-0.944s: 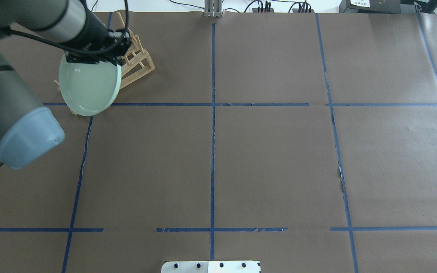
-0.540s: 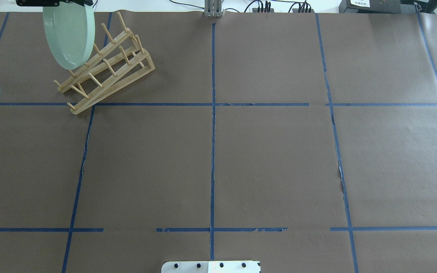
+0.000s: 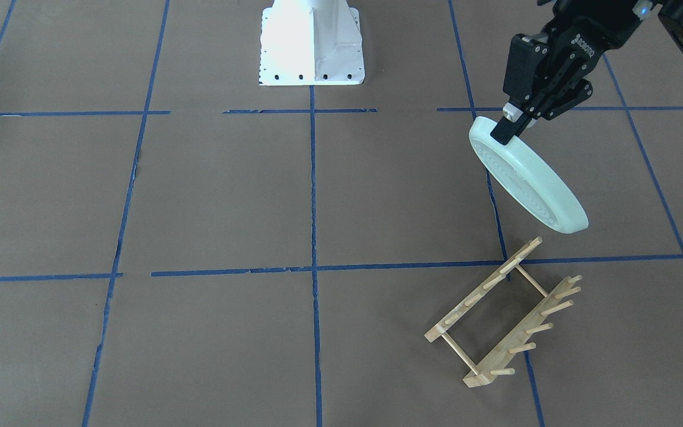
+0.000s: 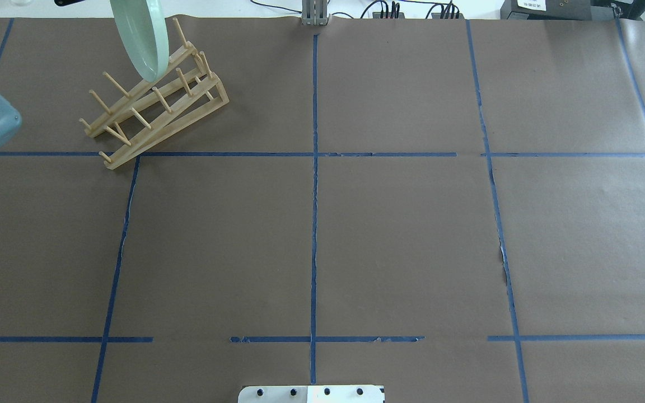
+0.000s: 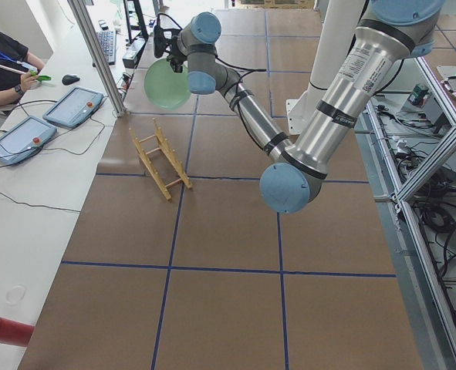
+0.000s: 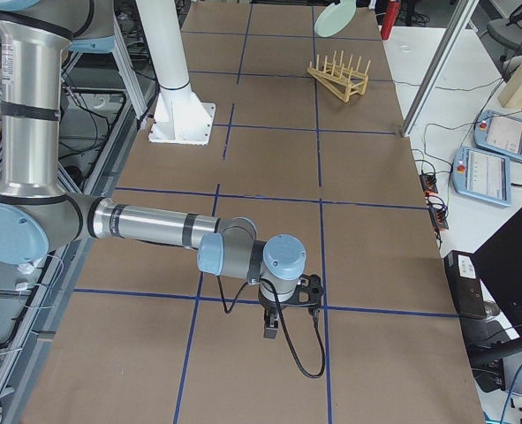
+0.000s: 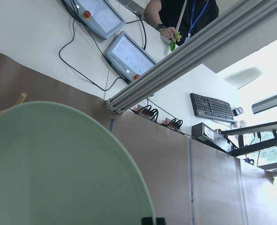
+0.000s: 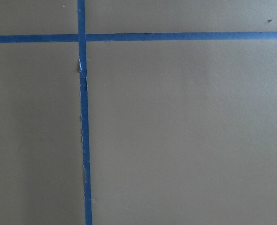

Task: Place plate on rack
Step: 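Lift the plate with the left gripper and tilt it upright, then carry the upright plate with the left gripper over the rack pegs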

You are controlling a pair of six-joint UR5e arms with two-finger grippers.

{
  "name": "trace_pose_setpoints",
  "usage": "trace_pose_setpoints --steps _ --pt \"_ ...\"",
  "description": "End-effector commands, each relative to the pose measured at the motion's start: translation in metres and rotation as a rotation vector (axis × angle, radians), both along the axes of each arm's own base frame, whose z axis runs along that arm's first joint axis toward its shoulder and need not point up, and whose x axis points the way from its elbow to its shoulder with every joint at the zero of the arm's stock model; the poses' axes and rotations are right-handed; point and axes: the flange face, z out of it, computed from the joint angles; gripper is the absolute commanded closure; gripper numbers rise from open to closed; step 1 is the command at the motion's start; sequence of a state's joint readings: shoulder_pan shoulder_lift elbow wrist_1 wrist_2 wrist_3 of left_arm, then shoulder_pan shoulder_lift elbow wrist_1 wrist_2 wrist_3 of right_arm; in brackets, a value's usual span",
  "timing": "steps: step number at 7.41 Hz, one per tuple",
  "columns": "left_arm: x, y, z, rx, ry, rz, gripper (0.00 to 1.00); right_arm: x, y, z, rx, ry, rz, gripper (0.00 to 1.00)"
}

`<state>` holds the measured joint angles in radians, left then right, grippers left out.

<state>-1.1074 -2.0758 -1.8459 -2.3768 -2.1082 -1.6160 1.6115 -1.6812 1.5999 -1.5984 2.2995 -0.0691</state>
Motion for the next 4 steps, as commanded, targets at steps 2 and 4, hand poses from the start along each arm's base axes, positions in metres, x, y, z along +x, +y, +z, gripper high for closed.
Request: trace_pose_setpoints --steps 2,4 --pt "0.01 -0.045 0.077 0.037 0.247 -0.078 1.0 0.0 0.0 0.0 0.0 0.0 0.001 0.0" --pt "0.014 -0.063 0.107 0.054 0.3 -0.152 1.0 0.0 0.0 0.0 0.0 0.0 -0.001 0.0"
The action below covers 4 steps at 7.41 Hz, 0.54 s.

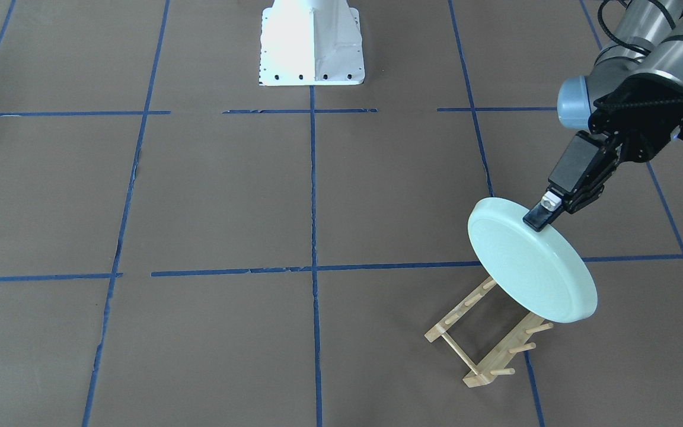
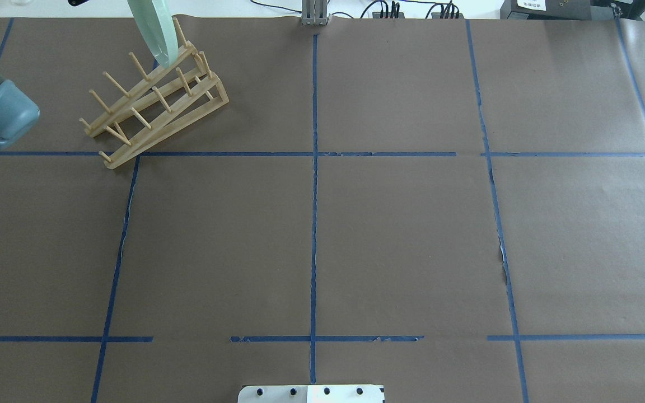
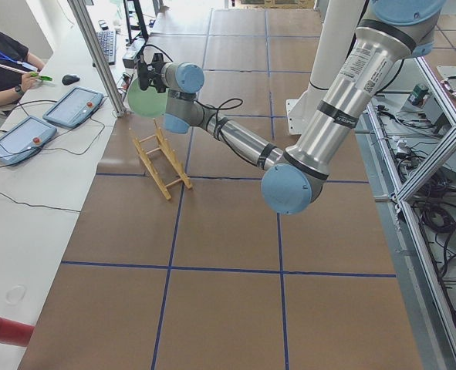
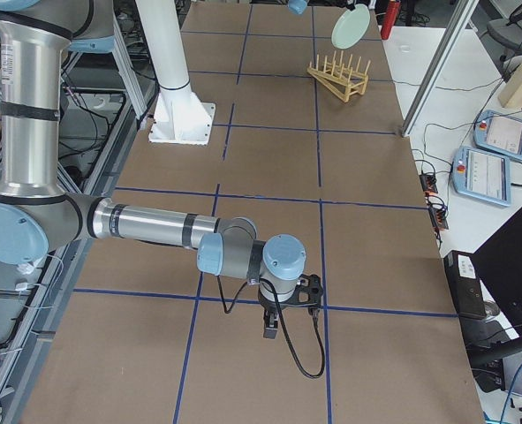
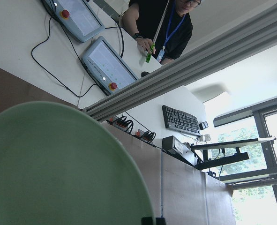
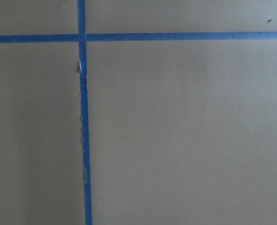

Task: Place plate on rack
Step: 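Carry the upright plate with the left gripper over the rack pegs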

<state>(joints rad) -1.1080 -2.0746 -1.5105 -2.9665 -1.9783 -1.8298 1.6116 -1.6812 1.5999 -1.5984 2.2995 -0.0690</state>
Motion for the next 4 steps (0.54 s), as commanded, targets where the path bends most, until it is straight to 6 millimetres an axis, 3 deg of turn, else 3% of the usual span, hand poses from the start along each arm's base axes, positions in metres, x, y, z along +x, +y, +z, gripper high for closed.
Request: trace_pose_setpoints --steps 1,2,4 --pt "0.001 -0.016 0.028 -0.012 0.103 -0.076 1.0 0.0 0.0 0.0 0.001 0.0 -0.002 0.0" --pt "0.005 -0.022 0.044 -0.014 0.137 -0.108 1.0 0.0 0.0 0.0 0.001 0.0 -0.002 0.0" --pt "0.013 -0.032 0.051 -0.031 0.125 -0.107 1.0 0.0 0.0 0.0 0.001 0.0 -0.002 0.0"
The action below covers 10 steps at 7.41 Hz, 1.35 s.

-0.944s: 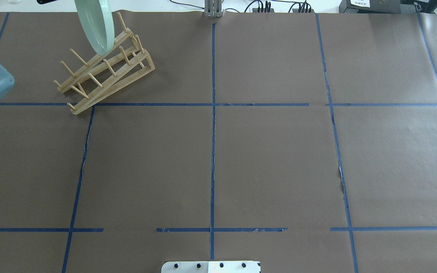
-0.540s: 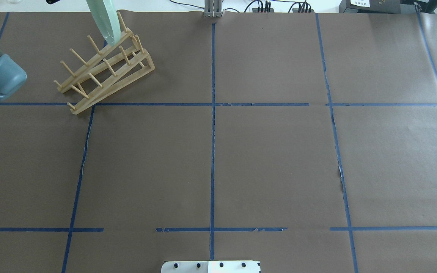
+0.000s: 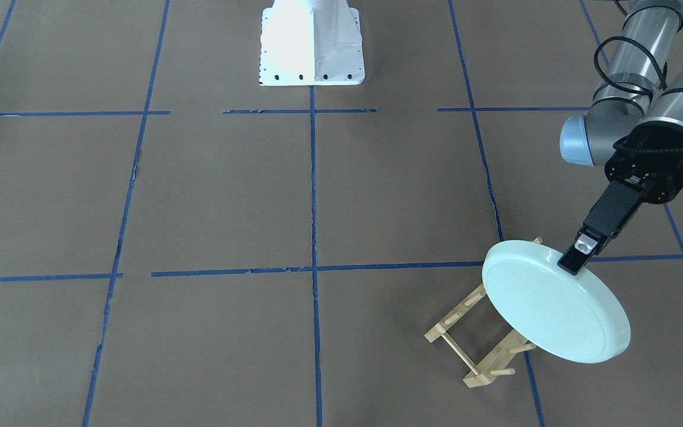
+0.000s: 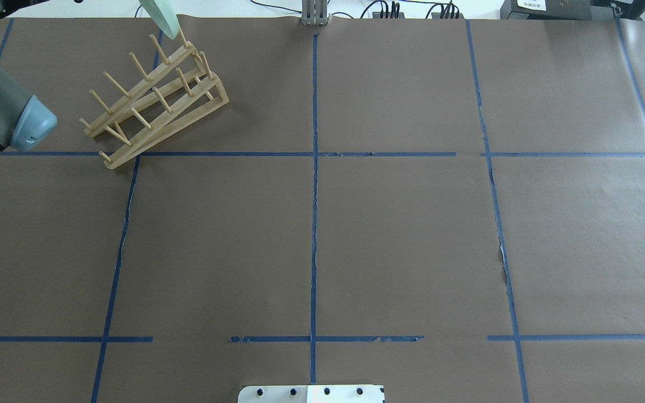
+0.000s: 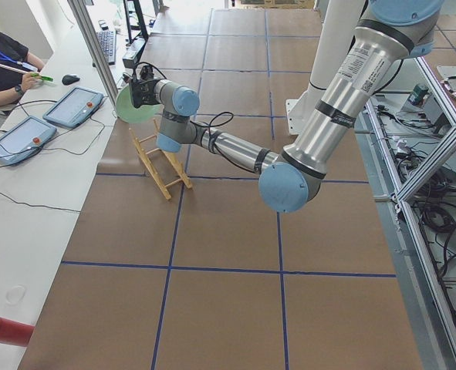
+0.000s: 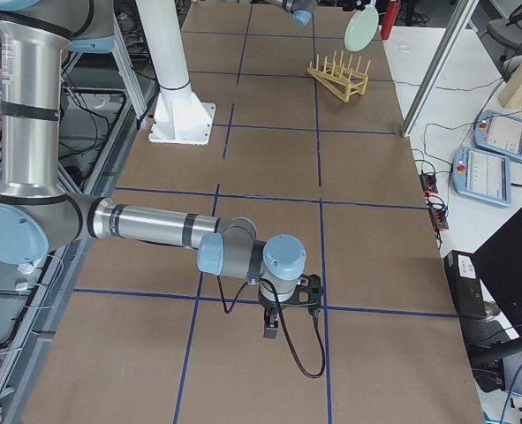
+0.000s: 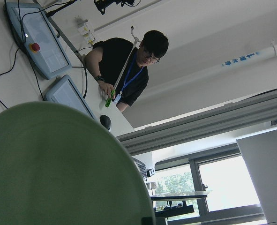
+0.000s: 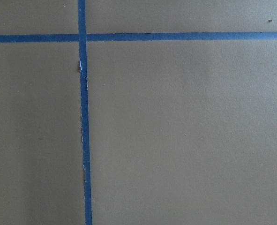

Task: Place plate on rack
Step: 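Carry the upright plate with the left gripper over the rack pegs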

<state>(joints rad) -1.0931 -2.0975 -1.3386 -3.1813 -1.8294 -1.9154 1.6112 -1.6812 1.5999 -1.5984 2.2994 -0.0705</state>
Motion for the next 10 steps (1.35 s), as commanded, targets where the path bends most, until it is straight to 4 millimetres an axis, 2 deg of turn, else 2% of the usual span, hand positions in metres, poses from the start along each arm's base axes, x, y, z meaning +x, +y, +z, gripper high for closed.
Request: trace_pose_setpoints --steps 1,2,5,10 --pt "0.013 -0.006 0.009 -0.015 -0.004 0.005 1.0 0.0 0.0 0.0 0.0 0.0 -0.001 0.0" --pt "0.023 -0.01 0.01 -0.019 -0.013 0.016 1.0 0.0 0.0 0.0 0.0 0.0 -0.001 0.0" --pt "0.036 -0.018 0.011 -0.004 -0.05 0.013 1.0 0.0 0.0 0.0 0.0 0.0 -0.001 0.0" --pt "0.059 -0.015 0.023 -0.015 -0.076 0.04 1.0 0.0 0.0 0.0 0.0 0.0 -0.001 0.0"
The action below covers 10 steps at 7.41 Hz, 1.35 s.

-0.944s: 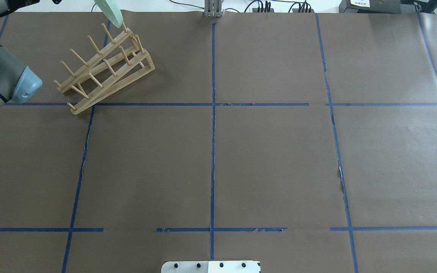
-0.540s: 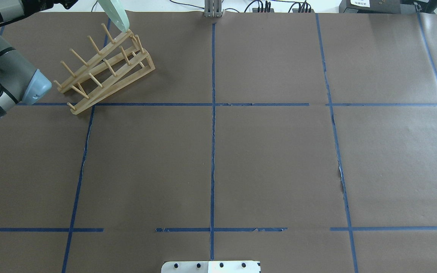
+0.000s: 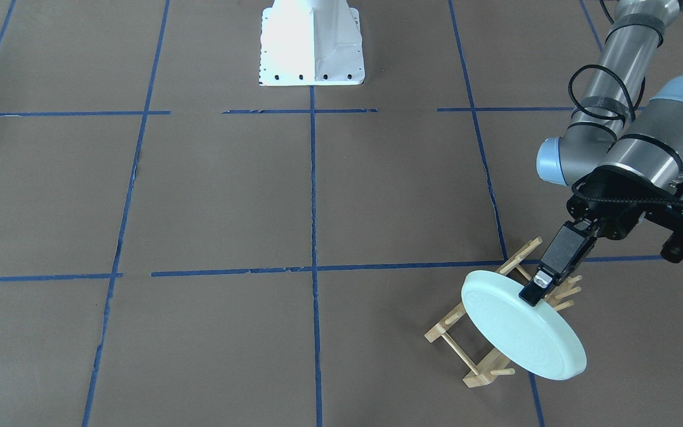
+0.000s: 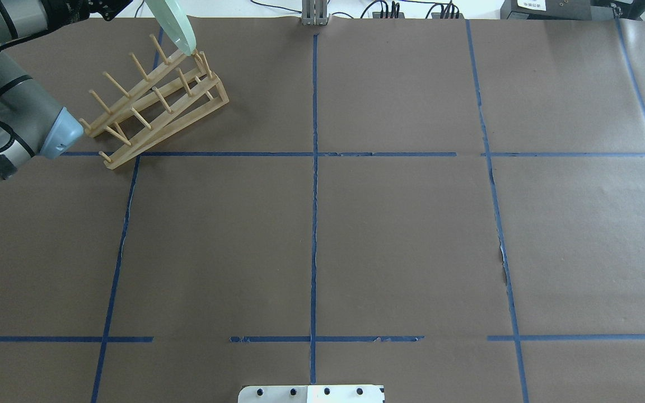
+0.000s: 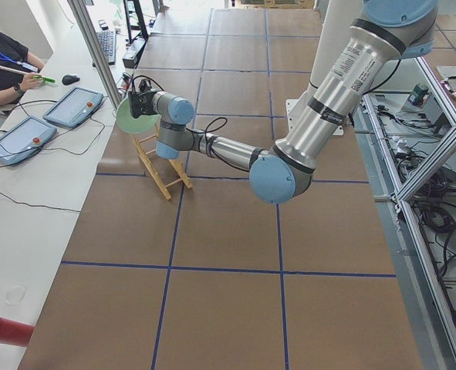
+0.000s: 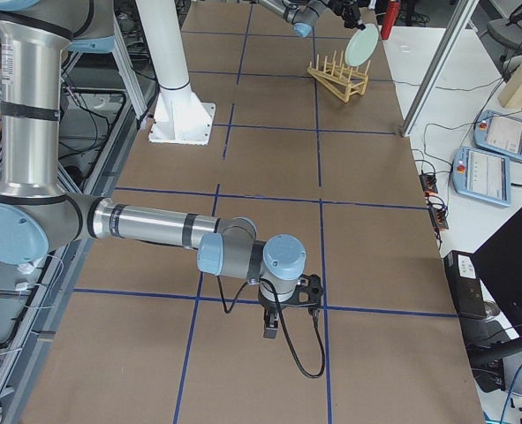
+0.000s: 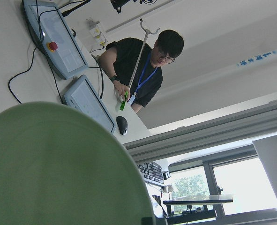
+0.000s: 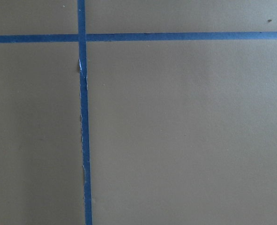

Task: Place plate on rack
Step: 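Carry the upright plate with the left gripper over the rack pegs, then lower the plate between the rack pegs with the left gripper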

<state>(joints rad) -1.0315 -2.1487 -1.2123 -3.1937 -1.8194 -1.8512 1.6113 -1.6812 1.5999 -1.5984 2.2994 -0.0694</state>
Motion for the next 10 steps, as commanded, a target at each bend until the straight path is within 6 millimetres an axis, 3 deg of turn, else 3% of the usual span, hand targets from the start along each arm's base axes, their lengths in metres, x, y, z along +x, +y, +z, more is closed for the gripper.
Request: trace_pose_setpoints --steps 1,10 --pt "0.011 0.004 0.003 -0.002 -0.004 0.015 1.0 0.0 0.0 0.0 0.0 0.0 0.0 0.0" --pt "0.029 -0.003 0.037 -0.069 -0.044 0.028 1.0 0.0 0.0 0.0 0.0 0.0 0.0 0.0"
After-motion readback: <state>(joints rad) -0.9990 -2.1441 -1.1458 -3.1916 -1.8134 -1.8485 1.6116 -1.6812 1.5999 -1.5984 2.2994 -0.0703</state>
